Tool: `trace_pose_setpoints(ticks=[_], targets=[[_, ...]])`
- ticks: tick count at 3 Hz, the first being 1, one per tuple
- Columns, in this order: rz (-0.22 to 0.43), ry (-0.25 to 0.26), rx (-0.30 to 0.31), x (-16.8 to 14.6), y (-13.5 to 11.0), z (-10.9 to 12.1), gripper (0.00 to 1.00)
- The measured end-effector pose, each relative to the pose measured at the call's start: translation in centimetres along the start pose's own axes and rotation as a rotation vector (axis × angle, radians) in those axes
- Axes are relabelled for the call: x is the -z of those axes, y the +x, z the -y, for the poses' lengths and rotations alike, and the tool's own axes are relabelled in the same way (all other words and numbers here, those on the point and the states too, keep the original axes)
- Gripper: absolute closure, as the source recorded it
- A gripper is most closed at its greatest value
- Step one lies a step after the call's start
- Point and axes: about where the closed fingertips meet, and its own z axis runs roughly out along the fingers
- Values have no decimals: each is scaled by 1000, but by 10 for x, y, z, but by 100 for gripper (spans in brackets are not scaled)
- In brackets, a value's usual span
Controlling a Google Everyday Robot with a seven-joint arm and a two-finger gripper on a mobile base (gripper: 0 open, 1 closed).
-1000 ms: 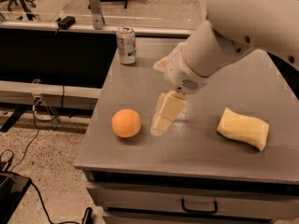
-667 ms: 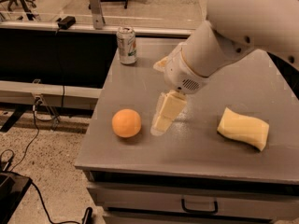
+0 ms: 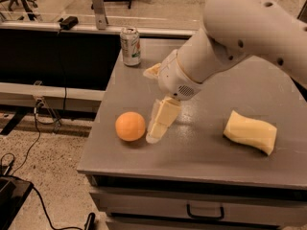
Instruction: Move orange near 7up can
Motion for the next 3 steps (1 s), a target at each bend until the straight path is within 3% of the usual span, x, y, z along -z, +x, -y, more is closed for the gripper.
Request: trace_pose_setpoints(ticks=[1,3], targets=[[42,-71,51,-21,-6,-8,0],[92,-155,96,-37,-13,-24,0]])
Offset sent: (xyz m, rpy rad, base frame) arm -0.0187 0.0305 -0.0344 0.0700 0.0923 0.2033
